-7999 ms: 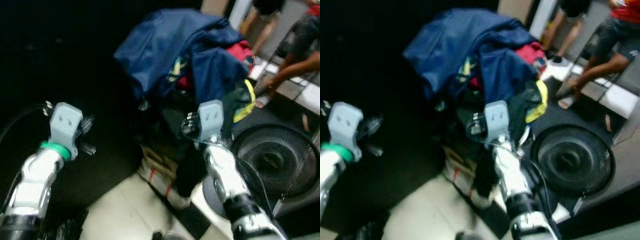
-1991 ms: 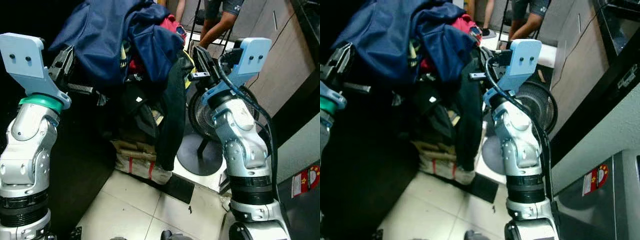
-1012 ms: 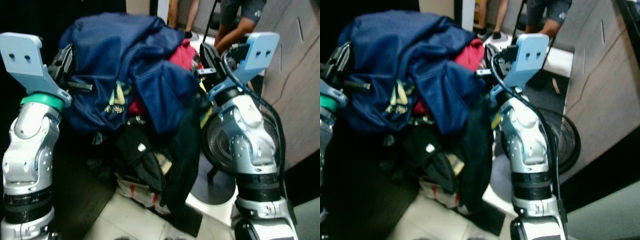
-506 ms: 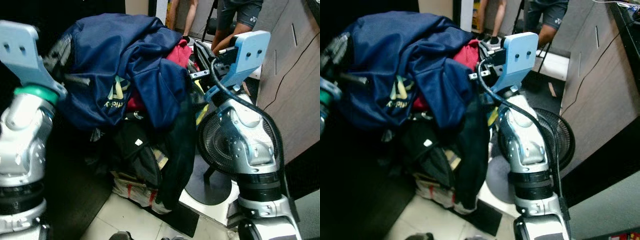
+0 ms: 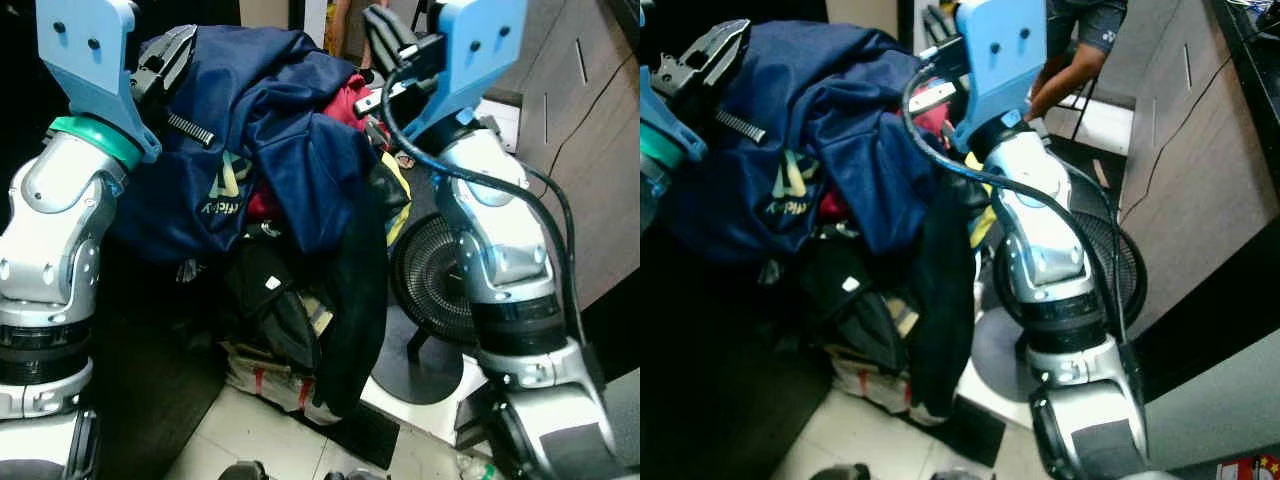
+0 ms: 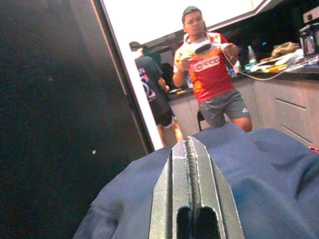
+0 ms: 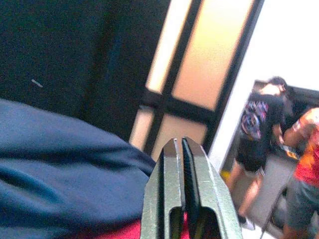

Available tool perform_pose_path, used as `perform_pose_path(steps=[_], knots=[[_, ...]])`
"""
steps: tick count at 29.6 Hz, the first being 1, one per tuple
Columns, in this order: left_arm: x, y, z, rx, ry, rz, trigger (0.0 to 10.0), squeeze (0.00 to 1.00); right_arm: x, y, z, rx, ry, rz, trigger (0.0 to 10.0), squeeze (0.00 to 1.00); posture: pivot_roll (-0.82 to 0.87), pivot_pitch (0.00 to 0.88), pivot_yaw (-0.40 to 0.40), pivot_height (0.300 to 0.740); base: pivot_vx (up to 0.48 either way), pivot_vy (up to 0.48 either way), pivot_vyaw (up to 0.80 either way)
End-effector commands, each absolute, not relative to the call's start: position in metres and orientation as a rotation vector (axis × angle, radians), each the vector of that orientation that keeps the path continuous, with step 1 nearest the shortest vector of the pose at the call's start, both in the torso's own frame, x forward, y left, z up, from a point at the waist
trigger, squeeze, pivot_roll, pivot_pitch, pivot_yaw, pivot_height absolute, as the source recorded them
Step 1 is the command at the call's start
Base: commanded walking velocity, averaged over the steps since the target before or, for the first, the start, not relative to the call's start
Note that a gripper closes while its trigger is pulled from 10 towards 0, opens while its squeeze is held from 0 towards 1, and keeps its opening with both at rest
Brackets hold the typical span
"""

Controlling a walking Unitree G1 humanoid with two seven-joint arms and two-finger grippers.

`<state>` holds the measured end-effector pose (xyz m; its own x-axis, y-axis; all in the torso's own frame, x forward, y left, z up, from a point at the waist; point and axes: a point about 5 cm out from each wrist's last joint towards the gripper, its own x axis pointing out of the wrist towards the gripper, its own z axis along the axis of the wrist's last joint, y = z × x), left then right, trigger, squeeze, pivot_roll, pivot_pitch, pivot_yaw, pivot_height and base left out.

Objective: Clothes washing

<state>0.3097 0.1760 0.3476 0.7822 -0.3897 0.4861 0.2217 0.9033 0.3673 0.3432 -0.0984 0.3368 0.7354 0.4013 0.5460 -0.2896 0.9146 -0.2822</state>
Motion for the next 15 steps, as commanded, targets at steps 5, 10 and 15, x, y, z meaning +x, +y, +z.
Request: perform_pose_path(steps=[5,10,15], knots=[[0.315,0.161,0.348,0.306,-0.592,-0.389,10.0,0.0,0.354,-0.145,0.367,-0.18,-0.56,0.354,10.0,1.0,0.08,0.029,0.011,0.74,0.0,0.0,0.0],[0.317,0.157,0.344,0.288,-0.59,-0.396,10.0,0.0,0.353,-0.175,0.399,-0.242,-0.57,0.322,10.0,1.0,0.06,0.028,0.0,0.74,0.0,0.0,0.0],[0.322,0.157,0.341,0.257,-0.569,-0.373,10.0,0.0,0.36,-0.165,0.379,-0.142,-0.487,0.411,10.0,0.0,0.07,0.029,-0.004,0.74,0.0,0.0,0.0]])
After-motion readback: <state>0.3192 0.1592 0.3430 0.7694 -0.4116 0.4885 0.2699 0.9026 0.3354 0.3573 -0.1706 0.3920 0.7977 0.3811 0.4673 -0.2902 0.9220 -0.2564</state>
